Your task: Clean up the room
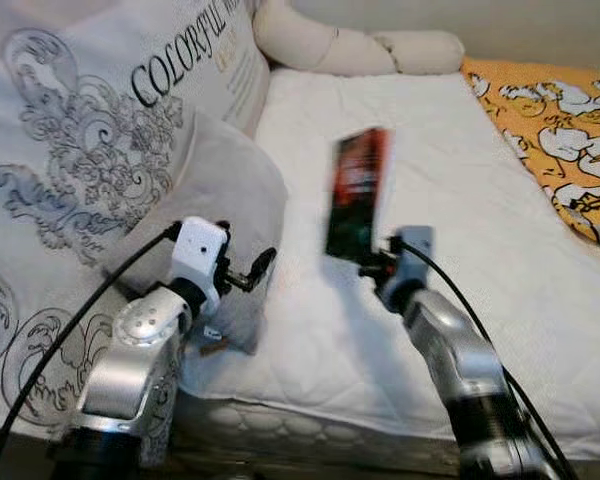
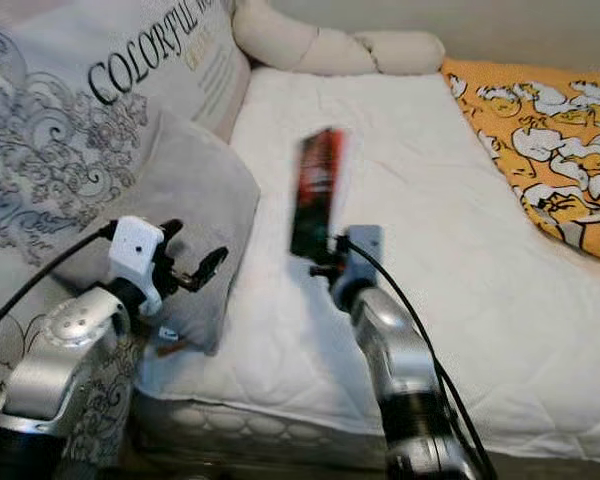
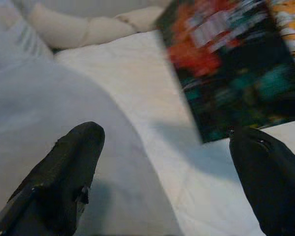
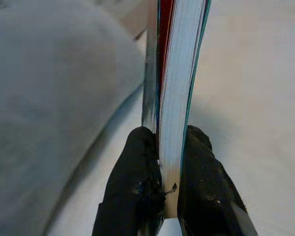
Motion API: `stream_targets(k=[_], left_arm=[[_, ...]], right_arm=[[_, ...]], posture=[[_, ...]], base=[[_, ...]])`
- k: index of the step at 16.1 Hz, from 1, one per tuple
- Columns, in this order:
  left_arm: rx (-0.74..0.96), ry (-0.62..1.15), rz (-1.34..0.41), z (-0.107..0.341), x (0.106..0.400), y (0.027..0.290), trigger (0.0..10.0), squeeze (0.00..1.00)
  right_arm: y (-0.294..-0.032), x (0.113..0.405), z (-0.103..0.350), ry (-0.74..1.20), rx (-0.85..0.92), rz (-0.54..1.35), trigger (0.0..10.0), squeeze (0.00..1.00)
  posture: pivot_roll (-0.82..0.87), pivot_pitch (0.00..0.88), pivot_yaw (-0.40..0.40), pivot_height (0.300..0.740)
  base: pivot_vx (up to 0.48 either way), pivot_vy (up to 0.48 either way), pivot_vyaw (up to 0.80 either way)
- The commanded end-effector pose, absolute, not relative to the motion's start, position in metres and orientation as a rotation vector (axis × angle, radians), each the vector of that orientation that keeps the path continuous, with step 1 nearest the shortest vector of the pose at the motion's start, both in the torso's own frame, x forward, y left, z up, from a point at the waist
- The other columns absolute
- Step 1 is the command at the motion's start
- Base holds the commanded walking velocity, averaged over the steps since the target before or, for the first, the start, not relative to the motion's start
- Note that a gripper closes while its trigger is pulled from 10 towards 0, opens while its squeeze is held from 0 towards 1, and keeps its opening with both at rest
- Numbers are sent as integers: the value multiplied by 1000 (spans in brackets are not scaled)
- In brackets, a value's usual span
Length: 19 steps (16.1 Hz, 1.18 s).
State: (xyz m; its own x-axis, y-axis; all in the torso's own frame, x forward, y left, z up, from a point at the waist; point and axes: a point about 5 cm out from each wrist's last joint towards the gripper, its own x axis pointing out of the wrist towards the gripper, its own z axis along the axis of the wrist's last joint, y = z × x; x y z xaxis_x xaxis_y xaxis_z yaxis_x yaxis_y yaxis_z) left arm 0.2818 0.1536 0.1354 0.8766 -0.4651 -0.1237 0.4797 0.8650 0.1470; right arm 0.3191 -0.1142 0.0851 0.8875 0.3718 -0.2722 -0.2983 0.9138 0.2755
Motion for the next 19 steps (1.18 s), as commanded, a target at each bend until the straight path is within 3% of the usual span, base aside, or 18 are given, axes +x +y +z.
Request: stream_targets(k=[1, 5, 10, 12, 16, 17, 18, 19], left_arm=[[180, 78, -524, 141, 281, 152, 10000, 169], [211, 140, -651, 138, 267, 149, 10000, 173], [233, 221, -699, 135, 248, 158, 10000, 176], [253, 268, -734, 134, 241, 165, 10000, 176], [311, 384, -838, 134, 223, 179, 10000, 173], [314, 389, -843, 135, 221, 179, 10000, 176], [313, 390, -844, 135, 221, 179, 10000, 169], [311, 393, -848, 135, 220, 178, 10000, 173]], right_arm=[[-117, 326, 93, 304, 262, 360, 10000, 0], [-119, 343, 73, 511, 470, 458, 10000, 0], [-130, 335, 52, 690, 603, 493, 10000, 0], [-136, 332, 45, 731, 622, 449, 10000, 0], [-151, 323, 33, 830, 485, 403, 10000, 0], [-158, 325, 32, 816, 424, 353, 10000, 655], [-160, 326, 32, 803, 404, 334, 10000, 1000], [-164, 328, 33, 780, 386, 298, 10000, 1000]], posture=[[78, 0, 19, 740], [110, 0, 30, 740], [187, 0, 19, 740], [234, 0, 13, 740], [296, 15, 34, 740], [299, 21, 42, 740], [299, 22, 46, 740], [299, 23, 49, 740]], base=[[0, 0, 0], [0, 0, 0], [0, 0, 0], [0, 0, 0], [0, 0, 0], [0, 0, 0], [0, 0, 0], [0, 0, 0]])
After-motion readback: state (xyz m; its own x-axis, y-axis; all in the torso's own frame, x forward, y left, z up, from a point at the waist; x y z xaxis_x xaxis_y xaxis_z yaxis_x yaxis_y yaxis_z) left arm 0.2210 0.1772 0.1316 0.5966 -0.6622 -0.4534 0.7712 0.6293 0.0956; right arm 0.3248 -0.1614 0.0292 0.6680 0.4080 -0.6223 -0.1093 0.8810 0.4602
